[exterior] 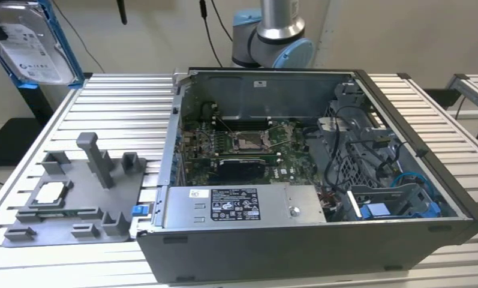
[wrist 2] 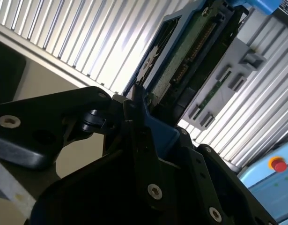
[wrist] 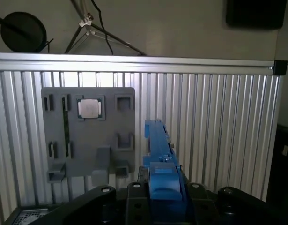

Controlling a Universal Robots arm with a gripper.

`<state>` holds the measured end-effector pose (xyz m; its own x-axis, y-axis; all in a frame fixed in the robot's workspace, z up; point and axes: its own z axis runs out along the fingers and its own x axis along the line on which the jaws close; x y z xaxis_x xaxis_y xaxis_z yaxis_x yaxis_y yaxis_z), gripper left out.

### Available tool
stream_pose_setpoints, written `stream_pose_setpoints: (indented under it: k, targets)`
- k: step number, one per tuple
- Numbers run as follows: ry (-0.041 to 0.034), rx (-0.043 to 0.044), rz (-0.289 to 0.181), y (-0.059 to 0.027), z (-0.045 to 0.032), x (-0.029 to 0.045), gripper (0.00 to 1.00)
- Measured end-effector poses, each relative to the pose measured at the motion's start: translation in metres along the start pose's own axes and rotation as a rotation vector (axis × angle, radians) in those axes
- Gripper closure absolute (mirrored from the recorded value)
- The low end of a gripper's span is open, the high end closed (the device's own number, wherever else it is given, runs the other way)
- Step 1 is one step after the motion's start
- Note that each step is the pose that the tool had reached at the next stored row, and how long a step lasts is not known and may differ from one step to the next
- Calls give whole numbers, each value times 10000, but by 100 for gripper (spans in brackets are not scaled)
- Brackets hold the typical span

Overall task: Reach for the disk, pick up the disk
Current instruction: 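Pick up the disk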

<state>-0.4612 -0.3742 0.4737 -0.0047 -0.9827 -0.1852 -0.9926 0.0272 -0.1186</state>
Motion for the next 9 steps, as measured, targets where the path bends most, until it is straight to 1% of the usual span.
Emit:
stream_pose_setpoints:
  k: [4, 6, 9]
  targets:
    - [-48, 1, -8, -18, -160, -31, 100]
    - [-59, 1, -14, -26, -240, -46, 100]
    - [-84, -2, -17, -36, -329, -63, 100]
